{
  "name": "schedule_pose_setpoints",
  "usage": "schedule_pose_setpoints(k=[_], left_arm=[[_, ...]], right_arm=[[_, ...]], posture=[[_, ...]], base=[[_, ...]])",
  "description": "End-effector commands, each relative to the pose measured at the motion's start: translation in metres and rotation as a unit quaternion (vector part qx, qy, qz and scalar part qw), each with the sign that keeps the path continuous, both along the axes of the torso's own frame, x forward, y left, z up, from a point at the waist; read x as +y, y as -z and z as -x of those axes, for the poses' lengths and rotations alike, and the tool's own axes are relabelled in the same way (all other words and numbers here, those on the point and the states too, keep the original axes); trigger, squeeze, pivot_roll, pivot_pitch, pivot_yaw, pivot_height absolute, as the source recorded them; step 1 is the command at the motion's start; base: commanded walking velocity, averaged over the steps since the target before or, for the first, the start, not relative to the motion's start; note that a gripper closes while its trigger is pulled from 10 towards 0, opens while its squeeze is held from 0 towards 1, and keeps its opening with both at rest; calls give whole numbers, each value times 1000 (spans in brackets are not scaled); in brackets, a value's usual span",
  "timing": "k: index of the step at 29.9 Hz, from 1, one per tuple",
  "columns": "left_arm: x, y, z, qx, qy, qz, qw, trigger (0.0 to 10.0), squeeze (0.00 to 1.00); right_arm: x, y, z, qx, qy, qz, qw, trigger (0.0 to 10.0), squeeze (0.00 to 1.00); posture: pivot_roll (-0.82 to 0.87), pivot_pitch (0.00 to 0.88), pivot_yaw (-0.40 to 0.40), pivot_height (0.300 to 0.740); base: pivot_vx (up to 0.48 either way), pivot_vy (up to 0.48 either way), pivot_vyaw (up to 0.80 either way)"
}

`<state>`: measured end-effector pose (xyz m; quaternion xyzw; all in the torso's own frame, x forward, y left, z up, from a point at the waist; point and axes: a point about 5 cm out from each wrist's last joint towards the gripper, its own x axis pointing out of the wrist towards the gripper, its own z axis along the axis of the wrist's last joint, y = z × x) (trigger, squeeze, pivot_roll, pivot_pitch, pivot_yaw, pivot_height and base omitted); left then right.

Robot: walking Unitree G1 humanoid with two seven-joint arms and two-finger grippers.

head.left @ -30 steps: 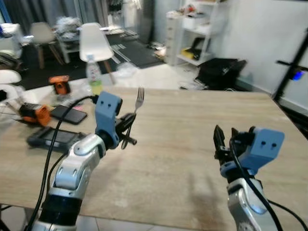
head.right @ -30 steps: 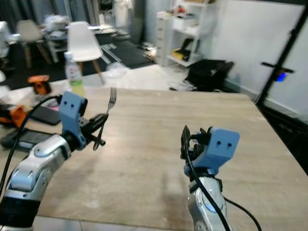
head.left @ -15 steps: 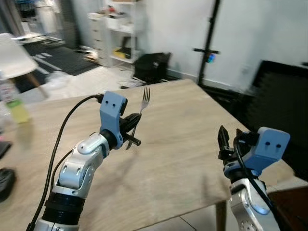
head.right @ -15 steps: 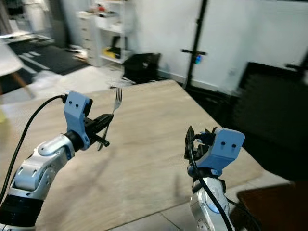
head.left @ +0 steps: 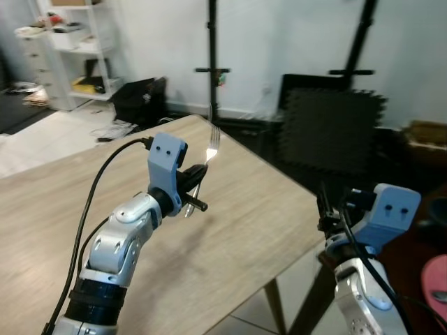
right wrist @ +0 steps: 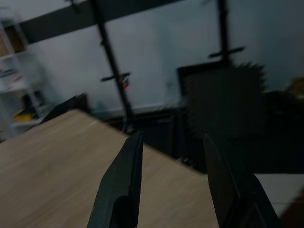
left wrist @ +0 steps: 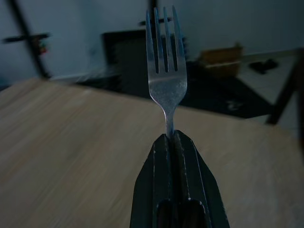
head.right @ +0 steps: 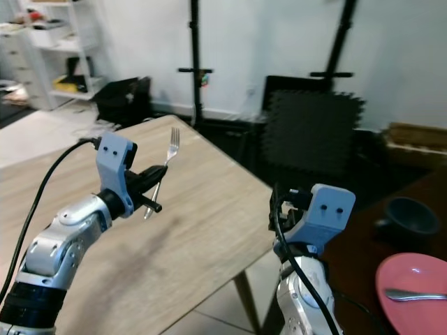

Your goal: Setting the table

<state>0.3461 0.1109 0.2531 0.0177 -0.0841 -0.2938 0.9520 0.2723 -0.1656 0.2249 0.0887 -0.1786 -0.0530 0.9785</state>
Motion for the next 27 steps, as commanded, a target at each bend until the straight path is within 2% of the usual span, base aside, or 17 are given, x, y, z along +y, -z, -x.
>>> schedule_pose_setpoints(k=[1, 9, 21, 27], left_arm=[[0, 2, 0, 2, 2, -3, 1000, 10000, 0], [-1, 1, 0, -2, 1, -5, 1000, 10000, 0], [0, 3, 1, 4, 2, 10, 1000, 10000, 0], [-1, 4, 2, 7, 2, 16, 1000, 10000, 0]], right_arm=[[1, 2, 2, 4, 0, -2, 1000, 10000, 0], [1, 2, 1, 3, 0, 1, 1000, 10000, 0], [2, 2, 2, 5, 2, 9, 1000, 10000, 0], [2, 3, 1, 7, 0, 11, 1000, 10000, 0]], posture=[[-31, 18, 99, 740], [-32, 19, 100, 740], [-33, 22, 99, 740], [-32, 20, 91, 740]], base=[[0, 0, -800], [0, 0, -792], [0, 0, 0], [-426, 0, 0]])
